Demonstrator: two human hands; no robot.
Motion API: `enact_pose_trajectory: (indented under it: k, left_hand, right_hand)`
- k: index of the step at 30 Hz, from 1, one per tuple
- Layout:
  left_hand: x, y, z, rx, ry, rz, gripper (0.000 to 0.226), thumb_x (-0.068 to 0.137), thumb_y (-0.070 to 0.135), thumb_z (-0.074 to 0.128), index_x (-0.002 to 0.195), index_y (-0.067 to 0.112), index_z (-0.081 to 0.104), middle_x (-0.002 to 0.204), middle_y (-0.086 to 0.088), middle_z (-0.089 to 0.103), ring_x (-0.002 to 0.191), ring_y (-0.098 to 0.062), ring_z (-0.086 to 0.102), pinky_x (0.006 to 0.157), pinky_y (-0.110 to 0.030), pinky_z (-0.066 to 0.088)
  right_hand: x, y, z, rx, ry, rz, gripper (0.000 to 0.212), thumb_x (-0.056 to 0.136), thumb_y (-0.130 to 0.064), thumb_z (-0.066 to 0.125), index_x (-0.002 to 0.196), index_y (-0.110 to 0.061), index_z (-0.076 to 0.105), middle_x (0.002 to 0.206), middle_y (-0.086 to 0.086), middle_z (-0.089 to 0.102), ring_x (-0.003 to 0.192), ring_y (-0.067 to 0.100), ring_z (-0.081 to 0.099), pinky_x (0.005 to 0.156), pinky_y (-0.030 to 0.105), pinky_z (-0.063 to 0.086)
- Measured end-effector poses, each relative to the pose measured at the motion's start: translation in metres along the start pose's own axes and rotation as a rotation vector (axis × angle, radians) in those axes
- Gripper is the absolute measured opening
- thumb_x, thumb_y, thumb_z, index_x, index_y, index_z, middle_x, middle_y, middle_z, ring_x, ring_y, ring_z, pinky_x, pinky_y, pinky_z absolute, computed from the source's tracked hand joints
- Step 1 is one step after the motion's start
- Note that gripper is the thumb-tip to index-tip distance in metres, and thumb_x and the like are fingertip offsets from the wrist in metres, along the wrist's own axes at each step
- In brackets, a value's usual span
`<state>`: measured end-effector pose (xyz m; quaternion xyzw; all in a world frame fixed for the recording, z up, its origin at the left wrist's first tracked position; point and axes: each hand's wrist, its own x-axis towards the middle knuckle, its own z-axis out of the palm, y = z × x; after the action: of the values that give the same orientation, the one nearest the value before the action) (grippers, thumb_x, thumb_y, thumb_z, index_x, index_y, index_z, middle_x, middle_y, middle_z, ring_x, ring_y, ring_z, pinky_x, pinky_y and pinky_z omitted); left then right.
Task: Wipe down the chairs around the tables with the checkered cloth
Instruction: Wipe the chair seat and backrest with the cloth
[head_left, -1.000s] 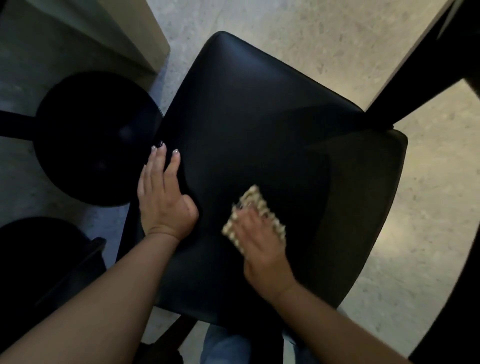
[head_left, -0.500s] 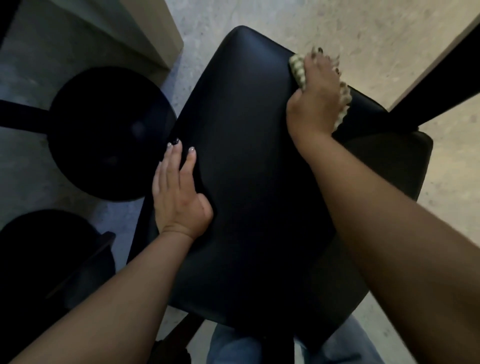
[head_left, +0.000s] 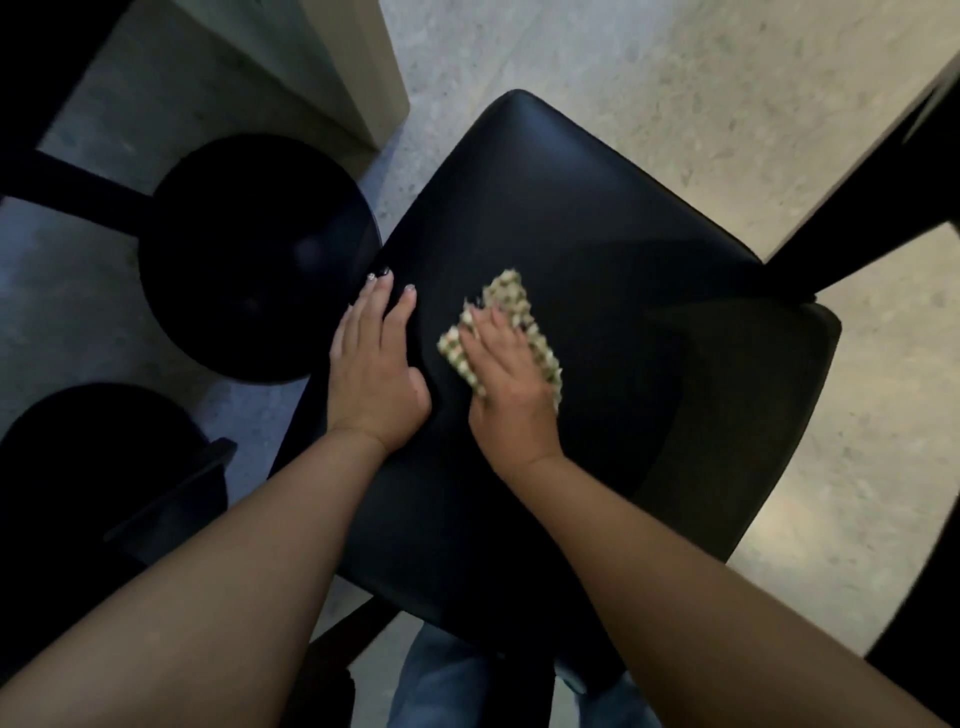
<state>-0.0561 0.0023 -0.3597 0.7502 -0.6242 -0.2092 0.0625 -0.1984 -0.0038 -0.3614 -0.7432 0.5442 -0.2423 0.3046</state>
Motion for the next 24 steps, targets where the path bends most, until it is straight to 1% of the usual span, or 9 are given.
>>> enact_pose_trajectory:
  k: [4, 8, 10, 11, 14, 16, 18, 21, 24]
  left_hand:
    - [0.000, 0.001, -0.014, -0.027, -0.106, -0.018, 0.081, 0.074, -0.004, 0.052, 0.150, 0.010, 0.027, 0.161, -0.009, 0.015, 0.149, -0.020, 0.008, 0.121, -0.039, 0.011]
    - [-0.013, 0.003, -0.032, -0.131, -0.145, -0.176, 0.069, 0.082, -0.001, 0.050, 0.148, 0.011, 0.034, 0.161, -0.007, 0.016, 0.148, -0.022, 0.014, 0.118, -0.035, 0.018]
    - [-0.033, 0.007, -0.041, -0.208, -0.142, -0.339, 0.060, 0.086, 0.001, 0.049, 0.145, 0.011, 0.039, 0.161, -0.005, 0.016, 0.147, -0.021, 0.016, 0.118, -0.032, 0.019]
    - [-0.042, 0.008, -0.045, -0.238, -0.144, -0.410, 0.057, 0.088, 0.002, 0.049, 0.143, 0.011, 0.041, 0.161, -0.004, 0.016, 0.146, -0.022, 0.018, 0.117, -0.032, 0.020]
    - [-0.078, 0.022, -0.062, -0.294, -0.124, -0.567, 0.050, 0.091, 0.006, 0.050, 0.140, 0.010, 0.045, 0.158, -0.007, 0.023, 0.135, -0.030, 0.038, 0.111, -0.035, 0.031]
    - [-0.101, 0.035, -0.077, -0.324, -0.106, -0.656, 0.048, 0.091, 0.010, 0.052, 0.139, 0.012, 0.046, 0.150, -0.011, 0.037, 0.127, -0.030, 0.047, 0.100, -0.033, 0.039]
    - [-0.119, 0.050, -0.096, -0.405, -0.078, -0.729, 0.047, 0.093, 0.016, 0.053, 0.139, 0.016, 0.047, 0.138, -0.010, 0.051, 0.113, -0.025, 0.055, 0.081, -0.029, 0.044]
    - [-0.146, 0.080, -0.134, -0.663, 0.048, -0.794, 0.041, 0.096, 0.020, 0.052, 0.137, 0.022, 0.049, 0.135, 0.003, 0.053, 0.105, -0.012, 0.057, 0.075, -0.023, 0.044]
    - [-0.181, 0.116, -0.176, -0.851, 0.192, -0.784, 0.034, 0.095, 0.019, 0.054, 0.127, 0.029, 0.054, 0.122, 0.015, 0.055, 0.102, 0.001, 0.054, 0.066, -0.010, 0.039]
  right_hand:
    - [-0.030, 0.002, -0.006, 0.017, -0.109, -0.145, 0.044, 0.075, 0.019, 0.047, 0.114, 0.008, 0.065, 0.128, 0.021, 0.059, 0.123, 0.040, 0.052, 0.109, 0.045, 0.033]
    - [-0.055, -0.006, -0.017, 0.105, -0.284, -0.101, 0.050, 0.065, 0.024, 0.054, 0.111, 0.007, 0.067, 0.126, 0.021, 0.060, 0.121, 0.039, 0.053, 0.107, 0.050, 0.035]
    - [-0.062, -0.020, -0.026, 0.243, -0.474, 0.100, 0.048, 0.074, 0.019, 0.050, 0.116, 0.002, 0.066, 0.128, 0.017, 0.060, 0.124, 0.029, 0.053, 0.109, 0.032, 0.035]
    - [-0.064, -0.030, -0.032, 0.338, -0.607, 0.283, 0.046, 0.080, 0.014, 0.049, 0.118, -0.003, 0.066, 0.124, 0.014, 0.063, 0.118, 0.024, 0.057, 0.103, 0.025, 0.040]
    - [-0.075, -0.060, -0.057, 0.607, -0.890, 0.770, 0.025, 0.089, -0.009, 0.054, 0.108, -0.012, 0.071, 0.092, 0.008, 0.068, 0.077, 0.016, 0.062, 0.064, 0.025, 0.053]
    - [-0.077, -0.074, -0.081, 0.694, -0.924, 0.880, 0.018, 0.092, -0.015, 0.052, 0.095, -0.016, 0.070, 0.084, 0.006, 0.069, 0.068, 0.014, 0.064, 0.058, 0.024, 0.054]
    - [-0.074, -0.086, -0.109, 0.765, -0.920, 0.908, 0.015, 0.093, -0.014, 0.052, 0.096, -0.020, 0.065, 0.089, 0.004, 0.071, 0.075, 0.015, 0.068, 0.066, 0.027, 0.056]
    - [-0.065, -0.109, -0.157, 0.881, -0.905, 0.957, 0.022, 0.094, -0.023, 0.056, 0.114, -0.014, 0.061, 0.105, 0.012, 0.071, 0.095, 0.028, 0.069, 0.086, 0.041, 0.054]
    - [-0.058, -0.136, -0.207, 0.997, -0.943, 0.964, 0.033, 0.097, -0.027, 0.050, 0.124, -0.012, 0.059, 0.113, 0.014, 0.069, 0.104, 0.031, 0.066, 0.097, 0.048, 0.049]
